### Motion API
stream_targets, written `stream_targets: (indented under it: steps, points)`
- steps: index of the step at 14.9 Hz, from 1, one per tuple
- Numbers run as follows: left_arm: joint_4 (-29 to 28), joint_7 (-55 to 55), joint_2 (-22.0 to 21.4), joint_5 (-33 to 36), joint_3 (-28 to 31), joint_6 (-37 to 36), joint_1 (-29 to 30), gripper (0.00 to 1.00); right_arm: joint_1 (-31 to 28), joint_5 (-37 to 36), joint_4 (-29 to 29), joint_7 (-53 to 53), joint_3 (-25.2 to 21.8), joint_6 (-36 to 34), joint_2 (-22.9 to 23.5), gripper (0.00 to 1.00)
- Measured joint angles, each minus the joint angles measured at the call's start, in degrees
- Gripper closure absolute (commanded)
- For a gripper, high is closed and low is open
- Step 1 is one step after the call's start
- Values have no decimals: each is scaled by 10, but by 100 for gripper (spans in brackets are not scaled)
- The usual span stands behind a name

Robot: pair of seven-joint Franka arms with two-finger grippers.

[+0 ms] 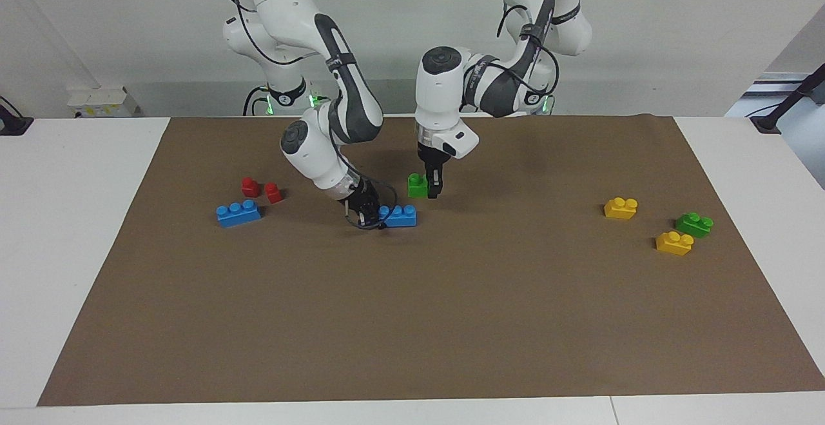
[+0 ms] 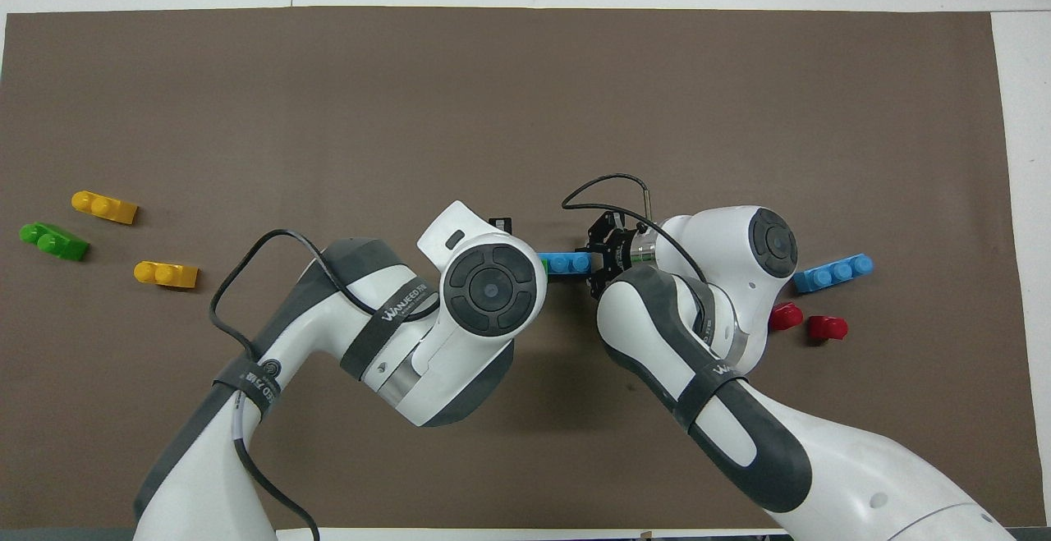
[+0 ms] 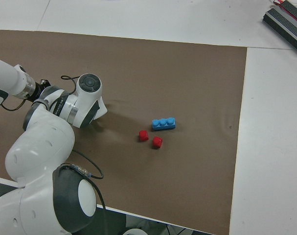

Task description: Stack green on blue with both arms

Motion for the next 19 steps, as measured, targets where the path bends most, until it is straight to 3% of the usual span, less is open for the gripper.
stream_targets:
  steps: [4, 19]
  points:
    - [14, -12, 22, 5, 0, 11, -3, 100, 2, 3, -1, 1, 0, 3, 0, 100]
    - [15, -16, 42, 10, 0, 42, -10, 100, 2, 3, -2, 1, 0, 5, 0, 100]
